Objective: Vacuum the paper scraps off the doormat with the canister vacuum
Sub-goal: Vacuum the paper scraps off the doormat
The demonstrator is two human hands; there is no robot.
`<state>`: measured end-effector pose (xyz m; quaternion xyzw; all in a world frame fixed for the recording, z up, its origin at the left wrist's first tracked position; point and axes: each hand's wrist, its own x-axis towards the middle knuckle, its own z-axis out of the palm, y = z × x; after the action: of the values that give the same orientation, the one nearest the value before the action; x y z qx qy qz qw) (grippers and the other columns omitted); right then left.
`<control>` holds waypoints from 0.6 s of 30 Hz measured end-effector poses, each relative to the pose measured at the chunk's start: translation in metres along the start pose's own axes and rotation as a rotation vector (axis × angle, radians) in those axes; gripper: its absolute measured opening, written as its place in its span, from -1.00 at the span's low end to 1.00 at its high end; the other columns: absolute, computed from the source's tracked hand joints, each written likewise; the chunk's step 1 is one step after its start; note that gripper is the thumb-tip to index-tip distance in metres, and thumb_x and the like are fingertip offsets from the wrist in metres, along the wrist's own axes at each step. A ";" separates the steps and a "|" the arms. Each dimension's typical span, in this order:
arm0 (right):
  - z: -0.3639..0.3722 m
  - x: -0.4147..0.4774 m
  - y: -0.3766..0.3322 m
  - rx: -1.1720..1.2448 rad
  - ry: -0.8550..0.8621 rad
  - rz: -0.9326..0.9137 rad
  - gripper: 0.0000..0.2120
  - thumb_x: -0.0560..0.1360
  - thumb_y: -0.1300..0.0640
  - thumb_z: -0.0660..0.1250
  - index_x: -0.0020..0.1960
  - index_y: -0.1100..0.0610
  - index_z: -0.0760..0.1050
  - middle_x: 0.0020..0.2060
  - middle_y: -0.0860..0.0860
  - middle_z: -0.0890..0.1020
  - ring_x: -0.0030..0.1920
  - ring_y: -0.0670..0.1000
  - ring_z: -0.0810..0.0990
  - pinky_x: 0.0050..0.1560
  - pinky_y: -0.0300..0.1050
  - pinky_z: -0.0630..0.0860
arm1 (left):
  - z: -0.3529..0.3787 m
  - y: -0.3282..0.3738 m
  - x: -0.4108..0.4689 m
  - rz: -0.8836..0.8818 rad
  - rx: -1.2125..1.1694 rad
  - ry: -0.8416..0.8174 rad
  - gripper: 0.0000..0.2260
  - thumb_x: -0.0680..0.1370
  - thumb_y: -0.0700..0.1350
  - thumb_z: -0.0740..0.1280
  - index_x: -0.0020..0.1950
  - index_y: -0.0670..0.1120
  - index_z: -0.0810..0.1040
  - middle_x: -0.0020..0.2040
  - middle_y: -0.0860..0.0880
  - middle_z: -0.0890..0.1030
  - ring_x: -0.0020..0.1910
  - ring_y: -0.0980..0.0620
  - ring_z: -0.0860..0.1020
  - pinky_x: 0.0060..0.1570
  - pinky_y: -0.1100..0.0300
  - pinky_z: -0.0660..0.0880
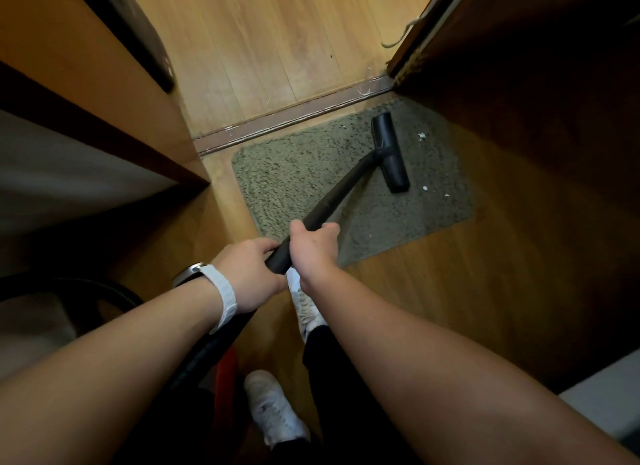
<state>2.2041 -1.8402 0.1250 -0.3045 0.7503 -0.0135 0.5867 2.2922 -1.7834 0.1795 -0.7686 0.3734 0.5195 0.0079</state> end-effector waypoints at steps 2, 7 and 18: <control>0.006 -0.006 0.006 0.010 -0.014 0.012 -0.52 0.55 0.03 0.31 0.37 0.15 0.22 0.11 0.11 0.54 0.04 0.17 0.58 0.05 0.07 0.55 | -0.002 -0.010 -0.007 -0.017 0.022 0.002 -0.48 0.38 0.01 0.44 0.33 0.16 0.46 -0.12 0.08 0.61 -0.30 0.13 0.53 -0.37 0.27 0.41; 0.017 -0.019 0.017 0.033 -0.035 0.019 -0.49 0.57 0.06 0.29 0.44 0.17 0.21 0.15 0.09 0.54 0.03 0.13 0.53 -0.01 -0.06 0.42 | -0.007 -0.024 -0.024 -0.022 0.076 -0.005 -0.45 0.39 0.02 0.43 0.37 0.15 0.42 -0.11 0.06 0.57 -0.24 0.03 0.53 -0.26 0.24 0.42; 0.007 -0.007 0.005 0.054 0.023 0.000 -0.54 0.54 0.06 0.29 0.37 0.18 0.27 0.00 0.07 0.58 -0.06 0.11 0.58 0.03 0.05 0.54 | -0.003 -0.004 -0.014 0.010 0.044 0.025 -0.62 0.42 0.01 0.40 0.24 0.15 0.52 -0.16 0.06 0.61 -0.21 0.02 0.54 -0.23 0.20 0.48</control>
<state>2.2092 -1.8310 0.1269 -0.2882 0.7563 -0.0373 0.5862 2.2946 -1.7739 0.1905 -0.7727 0.3886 0.5016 0.0179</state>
